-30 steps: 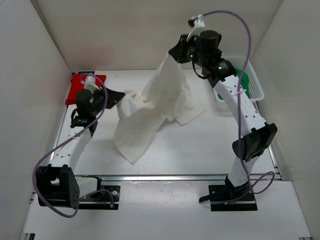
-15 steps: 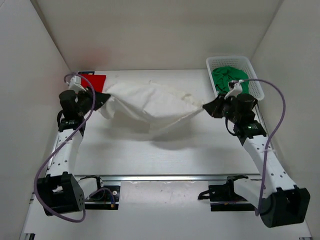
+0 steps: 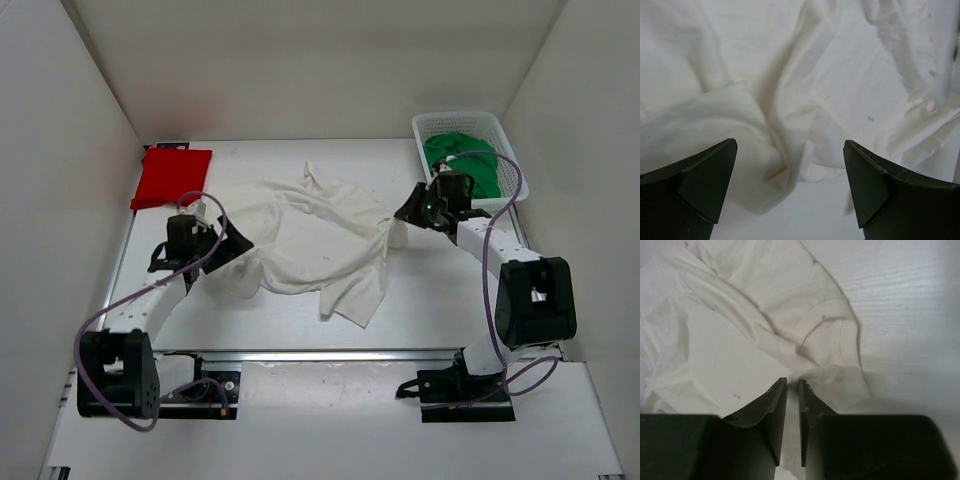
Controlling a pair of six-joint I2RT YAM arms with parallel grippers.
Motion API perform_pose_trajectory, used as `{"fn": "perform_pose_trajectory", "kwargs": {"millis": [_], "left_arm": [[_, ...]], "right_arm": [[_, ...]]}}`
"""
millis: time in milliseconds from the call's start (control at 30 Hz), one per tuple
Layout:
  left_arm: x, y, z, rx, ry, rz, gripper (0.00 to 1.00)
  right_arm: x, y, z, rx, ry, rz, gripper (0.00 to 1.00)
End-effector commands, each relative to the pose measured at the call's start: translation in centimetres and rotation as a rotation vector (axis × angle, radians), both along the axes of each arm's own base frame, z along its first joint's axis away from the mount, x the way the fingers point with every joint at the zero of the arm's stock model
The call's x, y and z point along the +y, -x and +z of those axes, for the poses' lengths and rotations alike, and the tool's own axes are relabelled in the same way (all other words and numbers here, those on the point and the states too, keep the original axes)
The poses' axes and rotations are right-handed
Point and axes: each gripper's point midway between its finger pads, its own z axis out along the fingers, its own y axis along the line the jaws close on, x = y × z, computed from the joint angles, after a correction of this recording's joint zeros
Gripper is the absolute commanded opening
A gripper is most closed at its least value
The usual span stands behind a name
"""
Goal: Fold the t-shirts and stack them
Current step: Flatten out the tshirt
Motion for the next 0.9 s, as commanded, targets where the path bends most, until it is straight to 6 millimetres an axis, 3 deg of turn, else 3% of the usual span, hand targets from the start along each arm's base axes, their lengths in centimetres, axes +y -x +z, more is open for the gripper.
{"fn": "perform_pose_trajectory", "kwargs": {"millis": [0, 100, 167, 200, 233, 267, 333, 400, 467, 600, 667, 800, 867], "left_arm": [[3.0, 0.0, 1.7, -0.115, -0.025, 0.145, 0.99], [3.5, 1.1, 1.3, -0.129, -0.035, 0.172, 0.99], [5.0, 2.4, -0.1, -0.092, -0.033, 0.215, 0.79], [5.6, 2.7, -0.2, -0.095, -0.05, 0.236, 0.56], [6.4, 3.4, -1.0, -0.075, -0.07, 0.272, 0.45], [6.8, 4.2, -2.2, -0.045, -0.095, 0.293, 0.4], [8.1, 4.4, -2.7, -0.05, -0.112, 0.371, 0.33], [9.1, 4.7, -3.6, -0.031, -0.098, 0.435, 0.34], [10.5, 4.5, -4.0, -0.034, -0.084, 0.504, 0.45], [12.0, 4.3, -4.7, -0.013, -0.085, 0.587, 0.6], [12.0, 4.0, -4.9, -0.008, -0.082, 0.59, 0.66], [12.3, 4.3, -7.2, 0.07, -0.089, 0.612, 0.62], [11.6, 3.1, -7.1, 0.047, -0.053, 0.587, 0.56]], "right_arm": [[-0.6, -3.8, 6.7, -0.219, 0.049, -0.053, 0.16], [-0.5, -3.8, 8.1, -0.232, 0.105, -0.064, 0.36], [0.3, -2.4, 8.1, -0.247, 0.147, -0.059, 0.45], [0.2, -1.3, 7.7, -0.257, 0.163, -0.073, 0.46], [0.9, 0.2, 7.3, -0.265, 0.142, -0.062, 0.49], [1.4, 1.5, 6.9, -0.275, 0.121, -0.06, 0.49], [2.6, 3.2, 6.2, -0.284, 0.09, -0.028, 0.45], [4.3, 5.1, 5.0, -0.266, 0.08, 0.031, 0.35], [6.9, 7.8, 3.7, -0.255, 0.08, 0.139, 0.25], [10.1, 12.6, 1.5, -0.235, 0.037, 0.285, 0.25], [10.6, 13.7, 1.0, -0.228, 0.018, 0.31, 0.26], [11.3, 15.1, 0.4, -0.223, -0.022, 0.364, 0.27], [11.5, 15.3, 0.3, -0.231, -0.023, 0.375, 0.26]]}}
